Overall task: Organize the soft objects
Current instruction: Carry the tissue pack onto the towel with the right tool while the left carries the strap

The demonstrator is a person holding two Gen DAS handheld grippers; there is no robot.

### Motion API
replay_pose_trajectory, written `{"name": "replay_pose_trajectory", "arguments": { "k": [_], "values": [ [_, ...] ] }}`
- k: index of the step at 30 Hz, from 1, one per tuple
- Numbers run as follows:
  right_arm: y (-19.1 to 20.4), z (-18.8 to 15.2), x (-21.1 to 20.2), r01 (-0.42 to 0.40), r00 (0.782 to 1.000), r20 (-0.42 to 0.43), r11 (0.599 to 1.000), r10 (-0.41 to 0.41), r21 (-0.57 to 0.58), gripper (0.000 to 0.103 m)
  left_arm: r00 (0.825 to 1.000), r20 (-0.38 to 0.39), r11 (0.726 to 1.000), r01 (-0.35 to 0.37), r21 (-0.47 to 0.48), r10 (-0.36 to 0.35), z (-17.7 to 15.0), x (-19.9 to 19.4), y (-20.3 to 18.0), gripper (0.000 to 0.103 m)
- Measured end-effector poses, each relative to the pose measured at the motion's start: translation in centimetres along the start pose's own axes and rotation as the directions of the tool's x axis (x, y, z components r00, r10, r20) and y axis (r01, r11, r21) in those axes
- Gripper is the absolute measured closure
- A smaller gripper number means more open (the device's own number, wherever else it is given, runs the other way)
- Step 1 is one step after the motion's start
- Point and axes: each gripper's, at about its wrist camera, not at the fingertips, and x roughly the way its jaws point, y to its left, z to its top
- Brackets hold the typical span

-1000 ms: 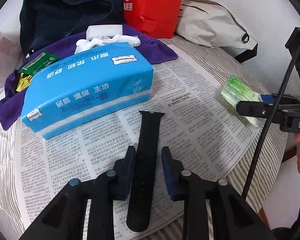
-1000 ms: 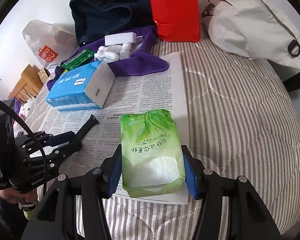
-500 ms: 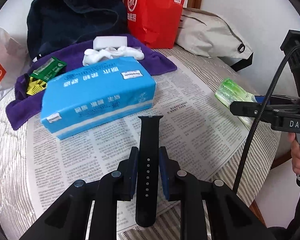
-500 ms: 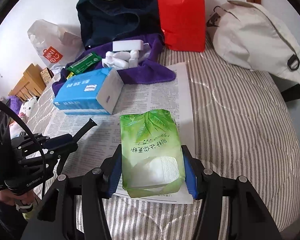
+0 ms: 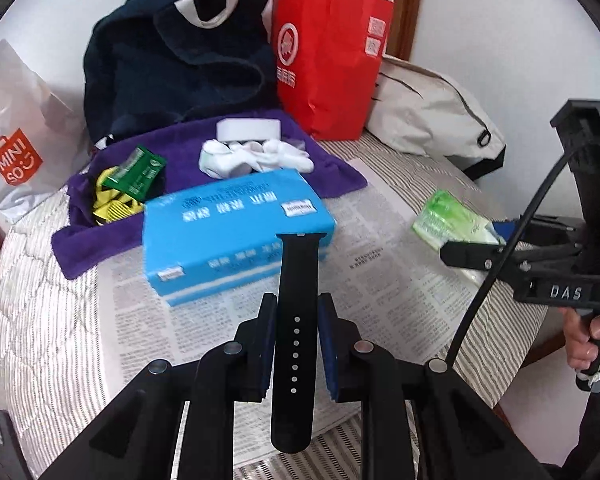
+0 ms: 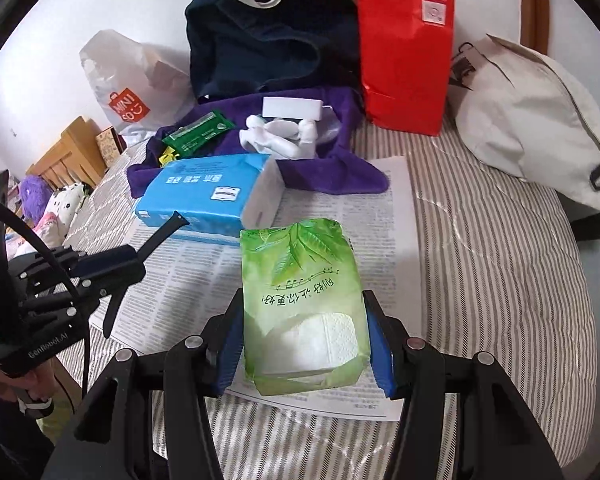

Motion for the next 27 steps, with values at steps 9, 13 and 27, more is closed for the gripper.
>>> {"name": "replay_pose_trajectory", "arguments": {
  "k": [9,13,27],
  "values": [
    [1.0,1.3,0.1,-0.021,1.0,0.016,1.0,0.021,-0.011,0.05,0.999,0.023,0.999,-0.023,-0.025,0.023,1.7,-0.9,1.8,0.083],
    [1.5,1.9,-0.2,-0.027,0.999,0.04,0.999,0.028,-0.021,0.05,0.999,0.036,0.999,-0.033,-0.038,0.035,2.4,-1.2,2.6,0.083],
    [2.2,4.6,0.3,-0.024,0.999,0.045,0.999,0.026,-0.033,0.05,0.998,0.055,0.996,-0.038,-0.084,0.042,4.5,-1.1,5.5,0.083]
  ]
}}
